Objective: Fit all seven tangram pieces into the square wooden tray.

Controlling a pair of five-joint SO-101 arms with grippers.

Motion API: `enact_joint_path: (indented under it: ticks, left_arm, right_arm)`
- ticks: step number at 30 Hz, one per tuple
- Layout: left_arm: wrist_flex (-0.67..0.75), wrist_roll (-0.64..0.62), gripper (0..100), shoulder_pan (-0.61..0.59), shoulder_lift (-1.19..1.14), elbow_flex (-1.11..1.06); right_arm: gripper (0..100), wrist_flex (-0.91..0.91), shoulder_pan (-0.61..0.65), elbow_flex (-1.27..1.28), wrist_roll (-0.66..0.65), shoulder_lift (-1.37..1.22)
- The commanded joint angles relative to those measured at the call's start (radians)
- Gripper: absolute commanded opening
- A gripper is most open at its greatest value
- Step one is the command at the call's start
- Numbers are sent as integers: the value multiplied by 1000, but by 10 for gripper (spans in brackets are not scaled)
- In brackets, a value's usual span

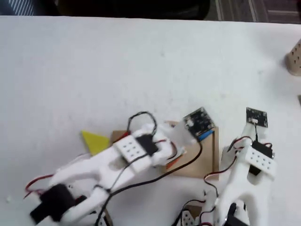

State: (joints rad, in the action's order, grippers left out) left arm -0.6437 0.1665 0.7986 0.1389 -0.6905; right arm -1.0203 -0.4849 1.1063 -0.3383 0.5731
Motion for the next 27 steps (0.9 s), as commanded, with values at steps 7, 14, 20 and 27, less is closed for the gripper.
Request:
enact_joint_path:
  ticks: [7,14,20,27]
  left_arm:
    - [-64,-8,216,12,-320,333]
    - [-64,-68,227,-45,-374,390]
    - [-164,-72,226,-140,-217,385]
    - [-253,-153,226,-263,79,259]
  right_arm:
    - [187,25,30,-44,-17,-70]
    - [187,35,31,-43,-54,-77]
    - [187,35,48,-40,-68,-77]
    - [187,35,64,-38,-71,-77]
